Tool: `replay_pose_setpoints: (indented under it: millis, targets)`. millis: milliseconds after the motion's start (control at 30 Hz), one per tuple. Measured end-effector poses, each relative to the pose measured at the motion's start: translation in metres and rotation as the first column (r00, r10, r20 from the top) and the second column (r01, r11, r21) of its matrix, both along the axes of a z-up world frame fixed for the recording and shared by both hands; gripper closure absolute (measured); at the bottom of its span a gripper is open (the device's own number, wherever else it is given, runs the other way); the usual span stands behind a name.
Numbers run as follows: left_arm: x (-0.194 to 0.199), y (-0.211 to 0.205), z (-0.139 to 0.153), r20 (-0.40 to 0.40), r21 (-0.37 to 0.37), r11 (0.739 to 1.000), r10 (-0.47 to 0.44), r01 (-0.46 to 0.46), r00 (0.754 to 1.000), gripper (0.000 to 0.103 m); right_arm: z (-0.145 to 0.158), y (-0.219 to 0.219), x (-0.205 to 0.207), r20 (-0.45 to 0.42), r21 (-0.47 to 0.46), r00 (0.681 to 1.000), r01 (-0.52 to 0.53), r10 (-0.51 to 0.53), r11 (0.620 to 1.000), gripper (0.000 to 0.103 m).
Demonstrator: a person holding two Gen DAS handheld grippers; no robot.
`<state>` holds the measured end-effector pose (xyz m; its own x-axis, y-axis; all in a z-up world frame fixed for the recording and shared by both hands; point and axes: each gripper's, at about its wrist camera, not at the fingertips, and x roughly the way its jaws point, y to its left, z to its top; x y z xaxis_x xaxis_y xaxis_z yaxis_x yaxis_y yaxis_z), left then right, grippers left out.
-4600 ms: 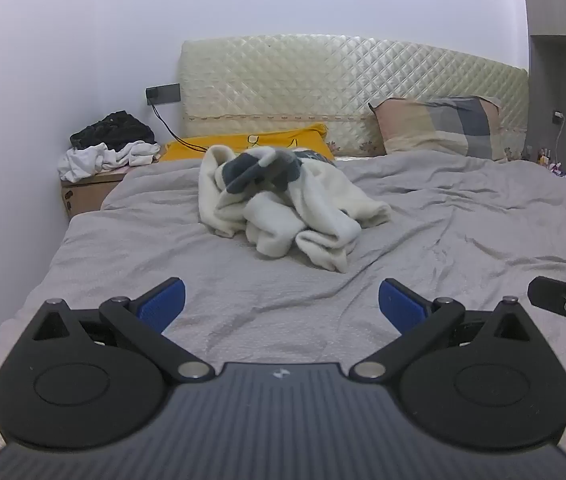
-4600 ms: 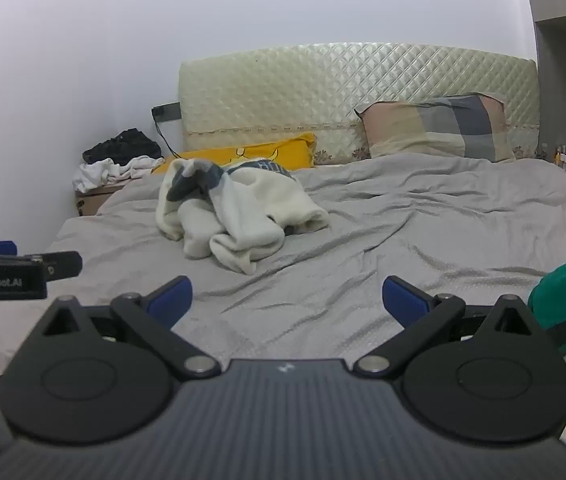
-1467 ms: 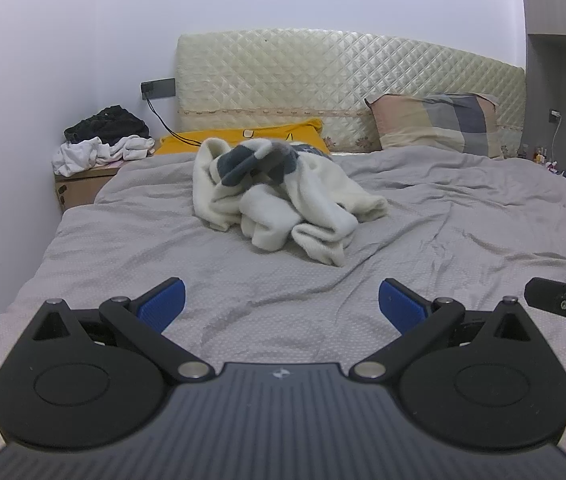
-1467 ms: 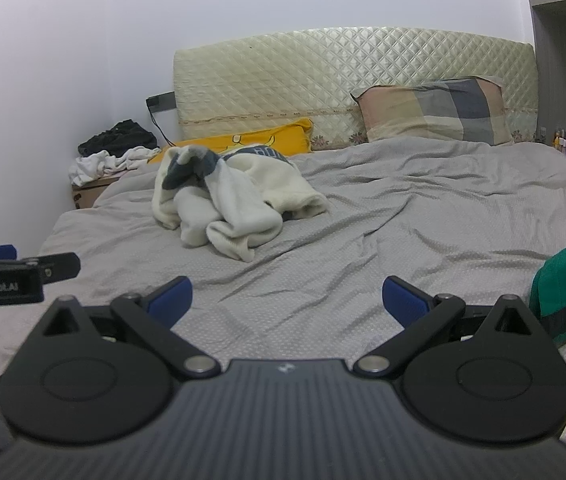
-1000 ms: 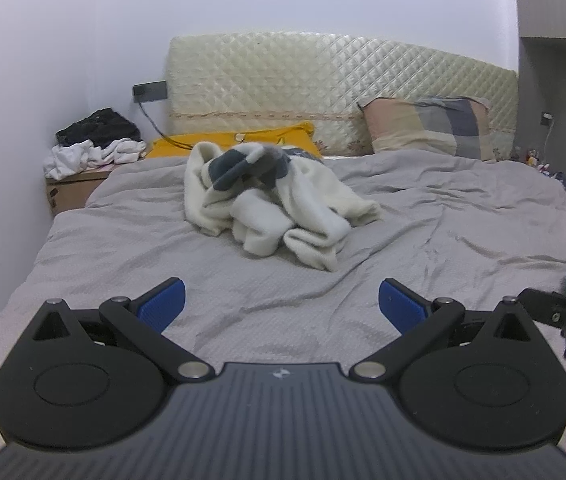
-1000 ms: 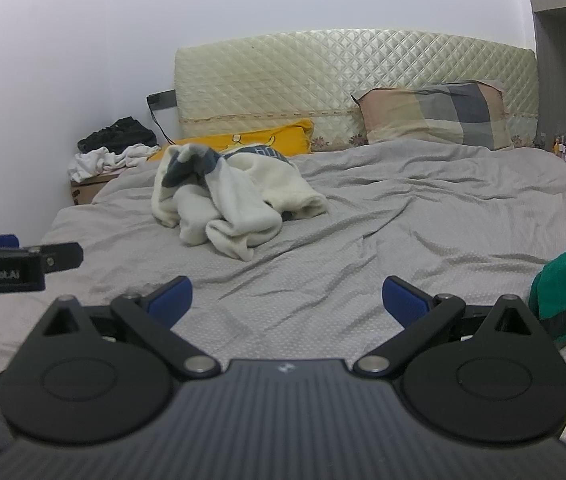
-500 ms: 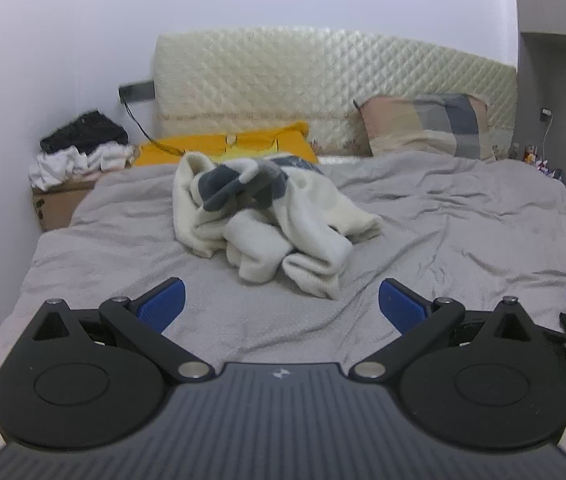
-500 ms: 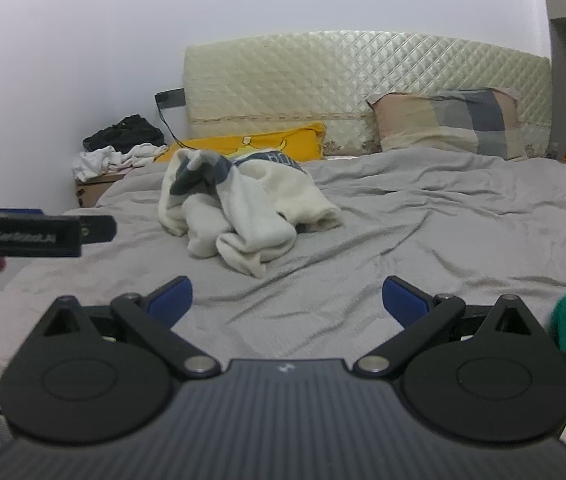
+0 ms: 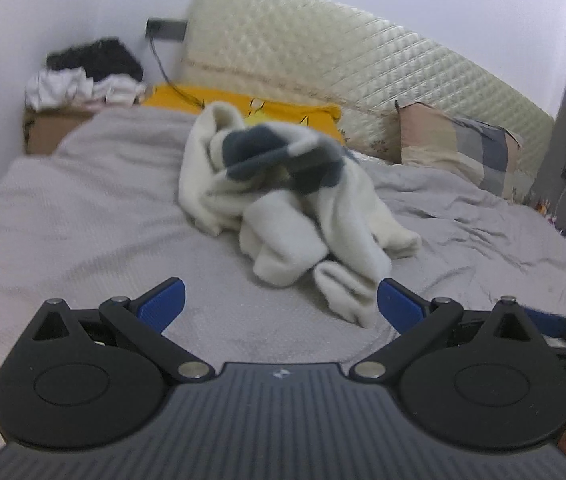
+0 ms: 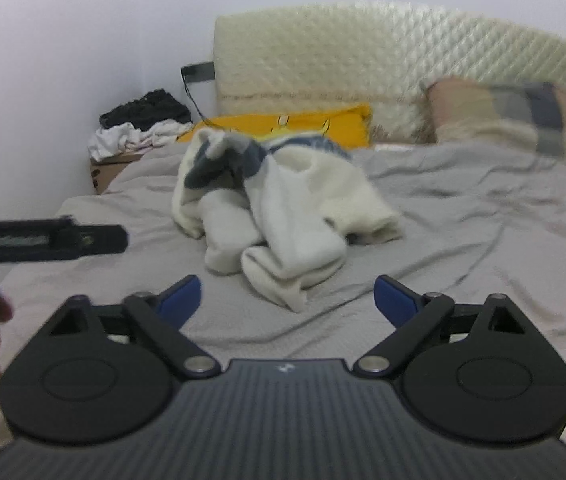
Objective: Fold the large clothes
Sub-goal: 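Reach the right tool to the blanket and grasp its white edge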
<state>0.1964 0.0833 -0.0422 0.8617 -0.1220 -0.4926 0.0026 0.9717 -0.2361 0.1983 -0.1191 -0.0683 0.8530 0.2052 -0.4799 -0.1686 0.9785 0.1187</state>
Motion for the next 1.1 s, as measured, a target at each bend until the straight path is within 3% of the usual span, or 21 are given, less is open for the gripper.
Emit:
replay_pose_setpoints:
  millis: [133,267,367,433,500,533,567,700,900,1100]
  targets:
    - [0.023,0.008,-0.025,-0.013,-0.019,1.000,0.015,-0.016,1.000,0.001,-0.028,0.009,0.054,-0.045,0.005,0.999,0.021,-0.020,1.000,0.027]
    - [0.043,0.012,-0.052,-0.021,-0.032,0.999,0.037,-0.037,0.999,0.011,-0.056,0.017,0.103,-0.085,0.019,0.996,0.031,-0.029,0.999,0.027]
    - [0.057,0.021,-0.067,-0.042,-0.079,0.995,0.056,-0.059,0.998,0.018,-0.070,0.024,0.131,-0.077,-0.036,0.995,0.055,-0.058,0.998,0.027]
    - [0.065,0.029,-0.076,-0.047,-0.121,0.990,0.072,-0.077,0.996,0.019,-0.075,0.022,0.147,-0.100,0.009,0.994,0.033,-0.032,0.999,0.027]
    - [0.070,0.034,-0.084,-0.049,-0.141,0.986,0.088,-0.094,0.995,0.019,-0.074,0.017,0.157,-0.136,0.091,0.991,0.006,0.007,0.996,0.056]
    - [0.072,0.037,-0.088,-0.055,-0.151,0.983,0.098,-0.105,0.994,0.019,-0.069,0.015,0.158,-0.132,0.096,0.991,0.011,0.002,0.995,0.060]
    - [0.074,0.039,-0.090,-0.065,-0.165,0.980,0.104,-0.114,0.992,0.019,-0.061,0.013,0.156,-0.114,0.084,0.993,0.016,-0.006,0.996,0.072]
    - [0.080,0.046,-0.097,-0.114,-0.245,0.961,0.102,-0.127,0.988,0.019,-0.017,-0.004,0.142,-0.039,0.105,0.999,0.005,0.000,0.994,0.081]
    - [0.069,0.041,-0.087,-0.086,-0.251,0.963,0.078,-0.097,0.993,0.019,0.097,-0.006,0.099,0.147,0.041,0.984,-0.110,0.103,0.993,0.084]
    - [0.053,0.035,-0.069,-0.051,-0.262,0.962,0.067,-0.078,0.996,0.019,0.204,0.044,0.050,0.269,-0.105,0.922,-0.258,0.277,0.960,0.085]
